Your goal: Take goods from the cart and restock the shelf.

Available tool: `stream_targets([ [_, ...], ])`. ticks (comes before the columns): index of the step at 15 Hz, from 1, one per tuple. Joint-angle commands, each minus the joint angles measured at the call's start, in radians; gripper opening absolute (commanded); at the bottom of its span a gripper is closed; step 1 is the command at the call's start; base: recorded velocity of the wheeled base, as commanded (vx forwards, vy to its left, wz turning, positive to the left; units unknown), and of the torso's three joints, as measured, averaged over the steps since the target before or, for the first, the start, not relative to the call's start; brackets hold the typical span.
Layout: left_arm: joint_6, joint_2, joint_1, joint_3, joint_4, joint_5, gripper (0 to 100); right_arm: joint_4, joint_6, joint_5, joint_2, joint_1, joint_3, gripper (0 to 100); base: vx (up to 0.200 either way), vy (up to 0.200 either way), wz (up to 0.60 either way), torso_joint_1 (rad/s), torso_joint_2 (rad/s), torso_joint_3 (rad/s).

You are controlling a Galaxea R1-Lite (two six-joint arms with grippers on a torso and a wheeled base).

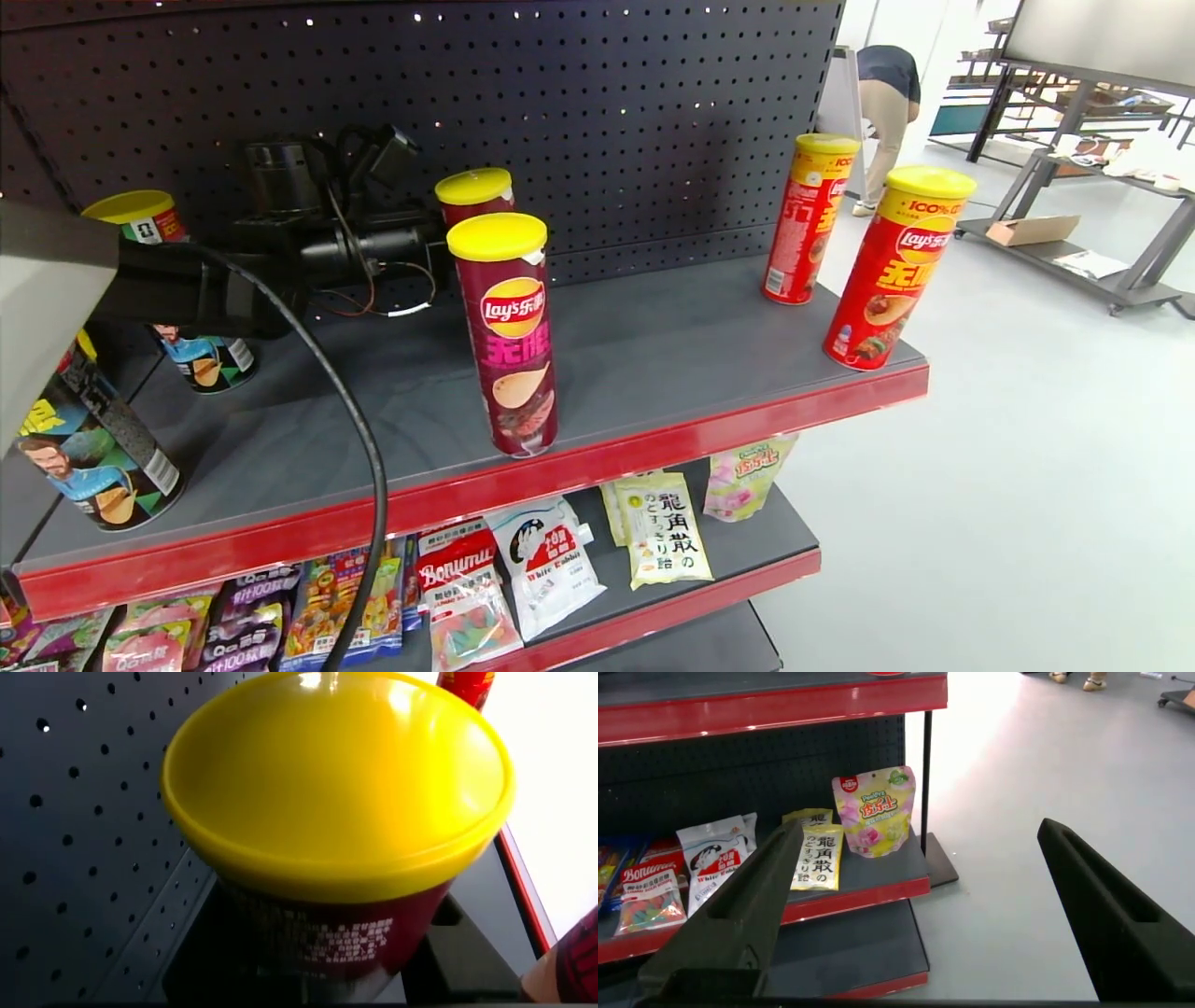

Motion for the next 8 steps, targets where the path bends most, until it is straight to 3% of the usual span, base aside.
stream_targets([
  [1, 0.008, 0.007, -0.001, -0.001, 0.002, 0.001, 0, 0.000, 0.000, 0.000, 0.001, 0.000, 0.000, 100, 0.000, 0.000, 0.00, 0.000, 0.00, 0.000],
  [8, 0.019, 0.014, -0.006, -0.011, 0.004, -0.013, 0, 0.000, 0.000, 0.000, 0.001, 0.000, 0.000, 100, 0.000, 0.000, 0.00, 0.000, 0.00, 0.000],
])
